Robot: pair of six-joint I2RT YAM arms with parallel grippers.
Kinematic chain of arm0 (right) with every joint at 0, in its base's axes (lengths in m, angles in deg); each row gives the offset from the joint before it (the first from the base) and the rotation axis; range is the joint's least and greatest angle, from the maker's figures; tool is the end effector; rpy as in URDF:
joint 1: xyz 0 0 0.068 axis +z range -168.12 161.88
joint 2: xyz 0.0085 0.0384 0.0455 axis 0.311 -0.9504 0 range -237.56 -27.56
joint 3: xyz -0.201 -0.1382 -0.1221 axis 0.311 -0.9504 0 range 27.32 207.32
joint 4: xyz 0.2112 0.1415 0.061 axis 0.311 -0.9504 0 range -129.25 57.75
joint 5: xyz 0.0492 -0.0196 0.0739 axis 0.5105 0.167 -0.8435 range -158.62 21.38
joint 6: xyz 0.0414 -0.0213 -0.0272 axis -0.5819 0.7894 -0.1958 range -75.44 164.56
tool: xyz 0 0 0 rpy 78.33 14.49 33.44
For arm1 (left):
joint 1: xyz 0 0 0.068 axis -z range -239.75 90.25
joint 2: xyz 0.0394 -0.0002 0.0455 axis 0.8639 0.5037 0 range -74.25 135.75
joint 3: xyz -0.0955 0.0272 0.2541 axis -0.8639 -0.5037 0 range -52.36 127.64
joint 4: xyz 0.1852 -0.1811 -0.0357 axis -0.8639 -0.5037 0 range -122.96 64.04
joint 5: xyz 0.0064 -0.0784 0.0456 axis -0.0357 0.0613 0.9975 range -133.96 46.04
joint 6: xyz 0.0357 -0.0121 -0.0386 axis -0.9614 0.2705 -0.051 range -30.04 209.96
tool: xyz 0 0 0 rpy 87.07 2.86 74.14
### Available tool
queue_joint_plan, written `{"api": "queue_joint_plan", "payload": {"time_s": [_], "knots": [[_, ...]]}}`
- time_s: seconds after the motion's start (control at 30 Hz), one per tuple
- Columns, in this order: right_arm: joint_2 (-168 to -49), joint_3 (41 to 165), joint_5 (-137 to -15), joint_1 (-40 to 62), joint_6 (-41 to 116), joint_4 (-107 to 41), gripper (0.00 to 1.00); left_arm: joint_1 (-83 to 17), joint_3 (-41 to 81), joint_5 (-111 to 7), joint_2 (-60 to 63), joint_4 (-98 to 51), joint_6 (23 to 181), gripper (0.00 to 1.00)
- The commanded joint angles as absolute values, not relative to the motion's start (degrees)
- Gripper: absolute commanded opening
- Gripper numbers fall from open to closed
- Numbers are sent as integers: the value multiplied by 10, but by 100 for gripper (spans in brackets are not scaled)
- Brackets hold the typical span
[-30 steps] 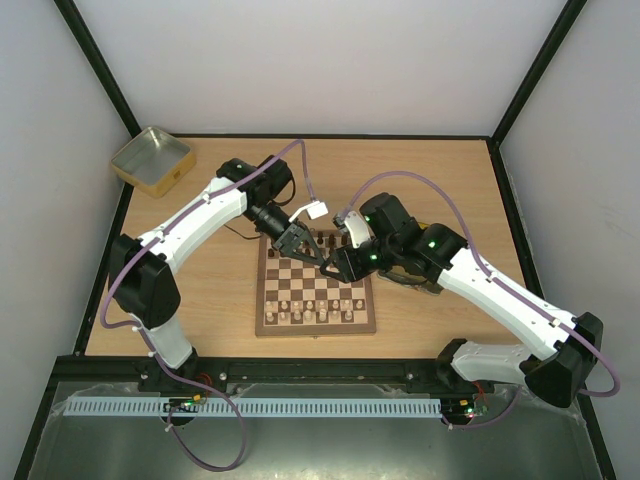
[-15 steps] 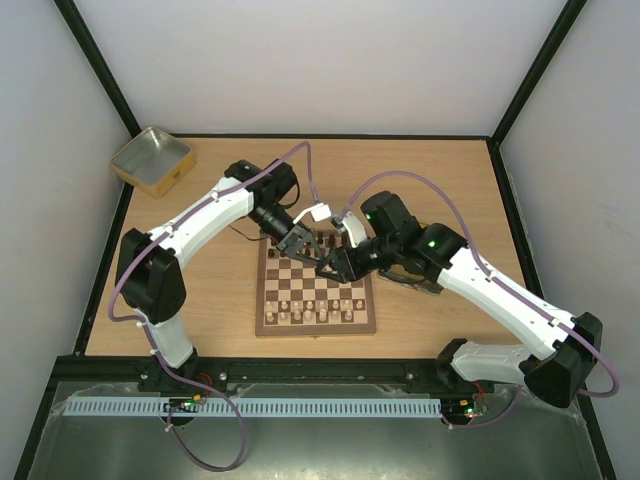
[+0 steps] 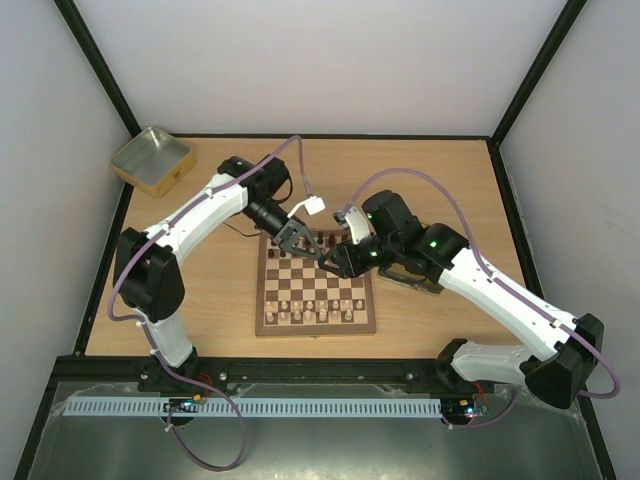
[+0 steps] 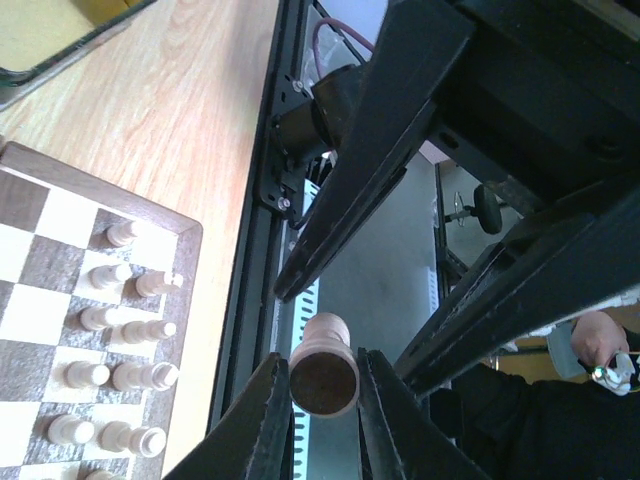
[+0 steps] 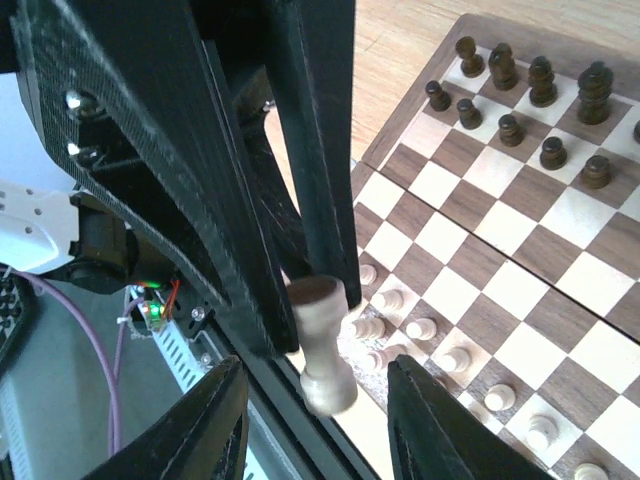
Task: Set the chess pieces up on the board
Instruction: Adjust the chess piece.
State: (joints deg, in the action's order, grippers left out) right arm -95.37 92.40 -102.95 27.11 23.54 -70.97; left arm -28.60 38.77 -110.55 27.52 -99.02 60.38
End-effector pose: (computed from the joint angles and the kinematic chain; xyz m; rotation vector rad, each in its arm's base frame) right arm 0.1586 0.1883 0.3377 -0.8507 2.3321 1.2419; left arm 0.2701 -0.2016 0.2980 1.3740 2.1619 -1.6826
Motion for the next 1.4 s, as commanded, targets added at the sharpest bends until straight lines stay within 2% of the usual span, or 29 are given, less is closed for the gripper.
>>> {"api": "queue_joint_plan", "payload": {"time_s": [0.0, 0.43, 0.63, 0.77, 1.07, 1.37], "knots": [[-945, 947, -994, 268, 235, -706, 38, -301, 402, -1118, 277, -1002, 596, 2], [-938, 952, -976, 257, 220, -689, 37, -319, 405, -1121, 279, -1002, 594, 2], [-916, 898, -978, 208, 149, -610, 34, -344, 420, -1131, 281, -1002, 601, 2], [-878, 807, -1012, 169, 31, -465, 33, -357, 423, -1137, 275, -1003, 602, 2], [-826, 561, -1033, 167, -302, -6, 29, -389, 423, -1147, 272, -1003, 601, 2], [-829, 471, -984, 177, -428, 235, 32, -394, 424, -1152, 277, -1003, 600, 2]]}}
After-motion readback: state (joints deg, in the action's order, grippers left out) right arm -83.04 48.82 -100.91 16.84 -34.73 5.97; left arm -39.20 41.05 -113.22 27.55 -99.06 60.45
